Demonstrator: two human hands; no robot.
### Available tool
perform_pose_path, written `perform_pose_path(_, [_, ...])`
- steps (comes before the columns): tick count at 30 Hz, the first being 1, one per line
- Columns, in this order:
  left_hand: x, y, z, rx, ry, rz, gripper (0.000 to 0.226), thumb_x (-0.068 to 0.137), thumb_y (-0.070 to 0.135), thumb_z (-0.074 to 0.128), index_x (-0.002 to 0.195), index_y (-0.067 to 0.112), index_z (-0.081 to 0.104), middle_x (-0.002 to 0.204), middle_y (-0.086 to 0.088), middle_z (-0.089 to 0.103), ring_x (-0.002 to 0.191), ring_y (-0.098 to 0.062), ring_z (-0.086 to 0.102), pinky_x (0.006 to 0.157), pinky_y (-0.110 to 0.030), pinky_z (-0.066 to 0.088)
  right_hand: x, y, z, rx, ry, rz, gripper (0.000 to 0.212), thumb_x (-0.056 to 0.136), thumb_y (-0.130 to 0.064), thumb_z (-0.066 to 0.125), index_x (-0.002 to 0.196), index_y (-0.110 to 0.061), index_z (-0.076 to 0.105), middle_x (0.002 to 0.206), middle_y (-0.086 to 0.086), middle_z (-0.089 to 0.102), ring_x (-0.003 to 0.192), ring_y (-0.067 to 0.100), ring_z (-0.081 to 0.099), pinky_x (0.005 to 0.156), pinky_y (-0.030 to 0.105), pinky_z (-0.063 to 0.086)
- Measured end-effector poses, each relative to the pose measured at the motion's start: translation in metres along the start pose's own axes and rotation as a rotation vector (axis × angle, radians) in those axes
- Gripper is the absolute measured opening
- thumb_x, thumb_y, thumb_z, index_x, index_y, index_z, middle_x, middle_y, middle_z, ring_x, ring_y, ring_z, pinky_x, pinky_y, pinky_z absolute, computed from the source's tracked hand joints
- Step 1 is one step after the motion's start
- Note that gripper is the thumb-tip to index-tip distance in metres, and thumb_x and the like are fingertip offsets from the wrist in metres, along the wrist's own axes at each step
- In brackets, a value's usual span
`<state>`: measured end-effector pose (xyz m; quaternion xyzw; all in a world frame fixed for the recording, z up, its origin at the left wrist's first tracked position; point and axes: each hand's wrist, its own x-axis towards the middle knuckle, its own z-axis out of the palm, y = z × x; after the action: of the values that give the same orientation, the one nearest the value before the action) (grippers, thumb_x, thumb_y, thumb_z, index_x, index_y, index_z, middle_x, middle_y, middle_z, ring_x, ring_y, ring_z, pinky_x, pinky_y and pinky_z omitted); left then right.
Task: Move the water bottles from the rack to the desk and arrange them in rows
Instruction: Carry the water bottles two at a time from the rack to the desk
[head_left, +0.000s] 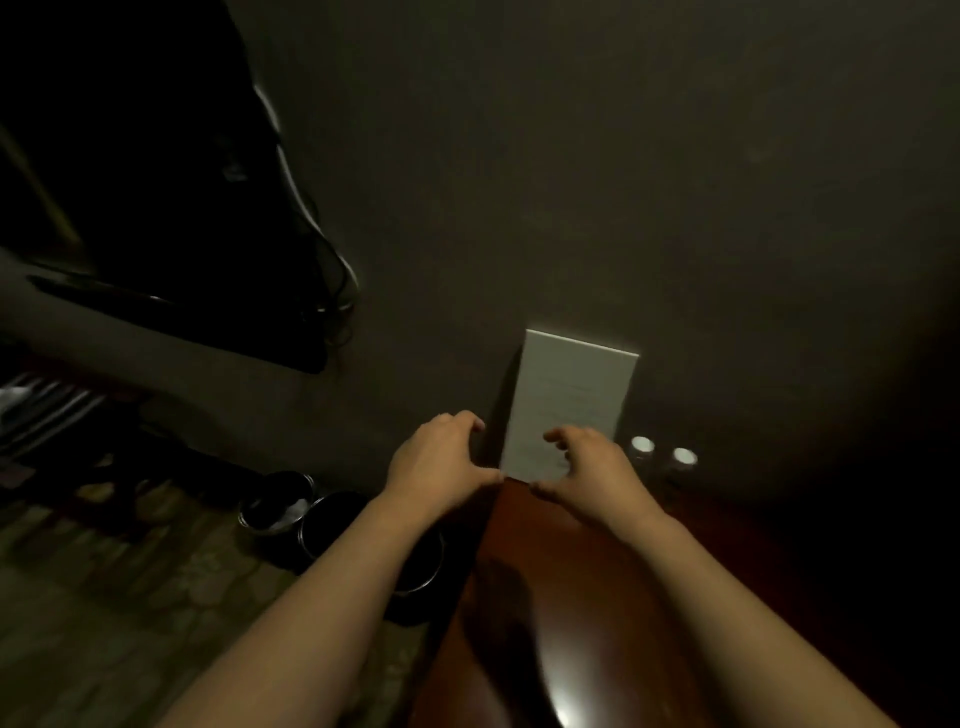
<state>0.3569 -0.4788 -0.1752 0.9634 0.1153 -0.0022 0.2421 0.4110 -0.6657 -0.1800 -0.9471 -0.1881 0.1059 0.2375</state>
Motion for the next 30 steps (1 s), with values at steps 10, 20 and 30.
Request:
perform_pose_path(10, [-0.131, -0.214, -0.125, 0.100, 0.101, -0.236, 0.069, 0.071, 0.056, 0.078, 0.130, 0.033, 0.051, 0.125, 0.006, 0.056, 0.109, -0.016, 0.057, 0.084, -0.039, 0.054, -0.014, -0.231, 0.114, -0.110, -0.160, -0.258, 0.075, 0.072, -0.040, 0.083, 0.136, -0.026, 0.047, 0.131, -0.001, 0.054, 0.117, 0.016, 0.055, 0.095, 0.029, 0.049])
perform_pose_path(20, [-0.230, -0.415, -0.236, 0.204, 0.164, -0.410, 0.065, 0.072, 0.061, 0.074, 0.126, 0.031, 0.055, 0.117, 0.005, 0.059, 0.105, -0.018, 0.058, 0.077, -0.038, 0.054, -0.031, -0.454, 0.230, -0.136, -0.199, -0.509, 0.070, 0.070, -0.051, 0.081, 0.128, -0.023, 0.054, 0.120, -0.001, 0.062, 0.105, 0.017, 0.061, 0.086, 0.031, 0.054])
perform_pose_path(30, [-0.232, -0.552, -0.301, 0.126, 0.251, -0.534, 0.064, 0.070, 0.060, 0.076, 0.125, 0.032, 0.058, 0.117, 0.005, 0.061, 0.105, -0.018, 0.060, 0.084, -0.040, 0.055, 0.017, -0.596, 0.296, -0.194, -0.282, -0.664, 0.058, 0.075, -0.051, 0.077, 0.122, -0.024, 0.058, 0.116, -0.003, 0.063, 0.097, 0.013, 0.061, 0.082, 0.030, 0.054])
